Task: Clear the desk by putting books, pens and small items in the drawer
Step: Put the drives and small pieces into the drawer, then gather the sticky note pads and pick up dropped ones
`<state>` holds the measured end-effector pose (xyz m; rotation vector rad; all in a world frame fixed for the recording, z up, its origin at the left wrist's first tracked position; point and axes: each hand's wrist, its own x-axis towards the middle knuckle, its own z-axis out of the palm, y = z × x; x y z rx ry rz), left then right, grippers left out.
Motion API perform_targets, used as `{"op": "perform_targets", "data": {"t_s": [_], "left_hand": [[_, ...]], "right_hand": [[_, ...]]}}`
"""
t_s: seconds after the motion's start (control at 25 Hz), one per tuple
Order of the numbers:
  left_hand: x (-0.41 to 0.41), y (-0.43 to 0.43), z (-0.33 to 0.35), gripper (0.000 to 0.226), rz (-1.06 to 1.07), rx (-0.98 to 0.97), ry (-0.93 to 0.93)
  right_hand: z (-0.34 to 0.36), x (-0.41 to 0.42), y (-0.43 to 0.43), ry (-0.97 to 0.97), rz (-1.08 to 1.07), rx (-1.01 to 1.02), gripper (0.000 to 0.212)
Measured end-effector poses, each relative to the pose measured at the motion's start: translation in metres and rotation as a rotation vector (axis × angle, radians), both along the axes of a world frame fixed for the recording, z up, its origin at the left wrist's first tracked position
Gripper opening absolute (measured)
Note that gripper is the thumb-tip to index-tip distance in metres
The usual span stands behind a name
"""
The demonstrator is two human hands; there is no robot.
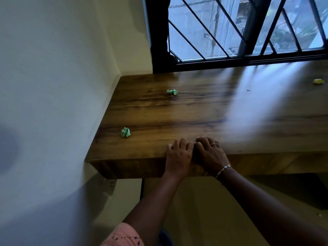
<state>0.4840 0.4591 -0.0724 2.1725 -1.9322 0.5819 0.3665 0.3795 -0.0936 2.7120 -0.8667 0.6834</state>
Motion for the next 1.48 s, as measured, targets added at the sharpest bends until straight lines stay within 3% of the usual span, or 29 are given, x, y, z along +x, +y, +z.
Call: {"op": "perform_targets", "data": {"t_s": [0.08,0.2,0.32,0.48,0.64,0.84,1.0,1.24,1.48], "left_hand": [[0.001,0.000,-0.003,0.035,0.001,-0.016,-0.011],[0.001,0.001,-0.005,0.039,-0.007,-0.004,-0.010],[-0.001,0.001,-0.003,0.045,-0.013,0.048,0.005],[-0.001,0.002,-0.004,0.055,0.071,0.098,0.006],[-0.037,0.018,-0.021,0.059,0.119,0.113,0.197],[-0.113,0.054,-0.051,0.078,-0.063,0.134,0.220],[-0.188,0.080,-0.059,0.107,-0.266,0.302,0.218],[-0.319,0.152,-0.077,0.089,-0.647,0.573,0.193],[-0.433,0.235,-0.097,0.085,-1.041,0.676,0.033]], "right_hand": [[0.000,0.000,-0.001,-0.003,0.011,-0.015,0.046],[0.004,0.001,-0.001,-0.013,0.018,-0.035,0.034],[0.006,0.001,0.002,0.049,-0.003,-0.007,0.036],[0.011,0.007,0.003,0.201,-0.087,0.133,0.064],[0.001,-0.017,0.033,0.115,-0.143,0.076,0.050],[-0.027,-0.105,0.093,0.133,-0.319,0.062,0.063],[-0.042,-0.203,0.147,0.184,-0.552,0.282,0.081],[-0.061,-0.336,0.277,0.097,-0.925,0.565,0.072],[-0.076,-0.434,0.431,-0.027,-1.335,0.671,0.064]]}}
